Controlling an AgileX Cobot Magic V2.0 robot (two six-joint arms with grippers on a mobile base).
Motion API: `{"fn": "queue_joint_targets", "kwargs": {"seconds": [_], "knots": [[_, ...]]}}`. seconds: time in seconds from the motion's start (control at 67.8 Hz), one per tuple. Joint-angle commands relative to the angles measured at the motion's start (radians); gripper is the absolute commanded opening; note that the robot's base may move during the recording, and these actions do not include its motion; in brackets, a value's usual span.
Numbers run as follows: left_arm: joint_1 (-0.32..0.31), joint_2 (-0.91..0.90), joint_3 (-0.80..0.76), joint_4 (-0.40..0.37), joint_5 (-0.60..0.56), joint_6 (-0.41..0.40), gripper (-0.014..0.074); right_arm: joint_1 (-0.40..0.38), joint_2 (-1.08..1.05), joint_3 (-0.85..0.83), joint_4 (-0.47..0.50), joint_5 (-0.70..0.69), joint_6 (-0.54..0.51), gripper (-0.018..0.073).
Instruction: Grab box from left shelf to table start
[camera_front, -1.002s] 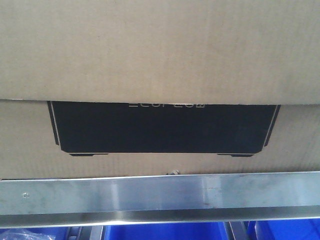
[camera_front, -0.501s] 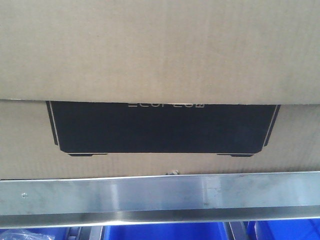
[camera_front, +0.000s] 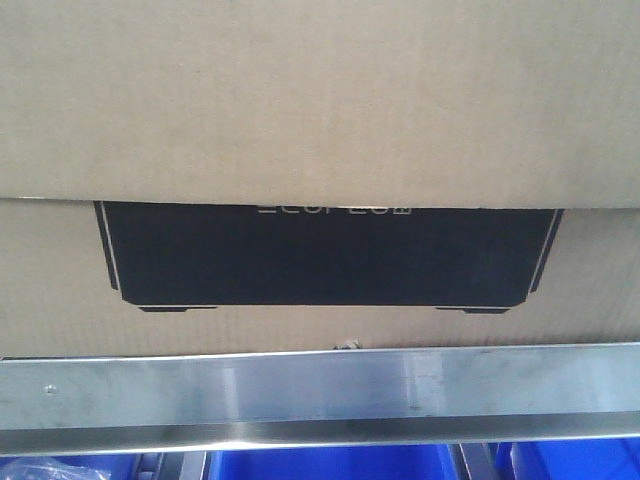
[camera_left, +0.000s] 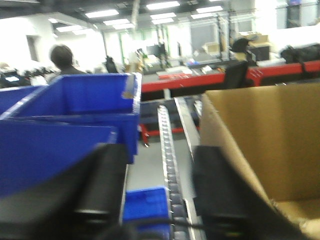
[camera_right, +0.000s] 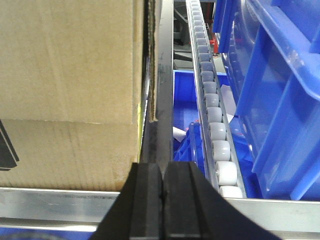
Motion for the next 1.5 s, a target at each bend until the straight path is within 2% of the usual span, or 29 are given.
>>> {"fn": "queue_joint_targets", "kwargs": {"seconds": [0.0,0.133,0.295,0.383,0.531,0.678,0.796,1.032,1.091,1.238,1.386,1.489], "knots": [[-0.032,0.094,-0.068,-0.02,-0.054,0.003,0.0452,-0.009,-0.005,0.0,-0.006,-0.096,-0.005,0.0067],[-0.085,0.211,-0.171,-0.126,0.011,0.003,0.0455,-0.009,-0.005,0.0,-0.006,-0.096,-0.005,0.0067],[-0.15,0.368,-0.363,-0.267,0.181,0.003,0.0455,-0.009,-0.005,0.0,-0.006,-0.096,-0.005,0.0067],[-0.186,0.469,-0.469,-0.296,0.287,0.003,0.0455,-0.009,-0.005,0.0,-0.006,-0.096,-0.005,0.0067],[-0.201,0.613,-0.607,-0.345,0.375,0.003,0.0455,-0.009,-0.005,0.0,-0.006,-0.096,-0.005,0.0067],[-0.201,0.748,-0.694,-0.35,0.442,-0.037,0.0453,-0.009,-0.005,0.0,-0.006,-0.096,-0.005,0.0067],[-0.184,0.832,-0.741,-0.347,0.489,-0.037,0.0452,-0.009,-0.005,0.0,-0.006,-0.101,-0.005,0.0067],[-0.056,0.959,-0.894,-0.343,0.638,-0.056,0.0443,-0.009,-0.005,-0.001,-0.006,-0.113,-0.005,0.0067],[-0.04,0.987,-0.936,-0.343,0.685,-0.056,0.0442,-0.009,-0.005,-0.001,-0.006,-0.113,-0.005,0.0067],[-0.041,1.047,-0.993,-0.339,0.74,-0.041,0.0442,-0.009,-0.005,-0.001,-0.006,-0.113,-0.005,0.0067],[-0.081,1.088,-0.994,-0.334,0.761,0.022,0.0442,-0.009,-0.005,-0.001,-0.003,-0.141,-0.005,0.0067],[-0.1,1.107,-0.994,-0.291,0.787,0.022,0.0442,-0.009,-0.005,-0.001,0.032,-0.202,-0.005,0.0067]]}}
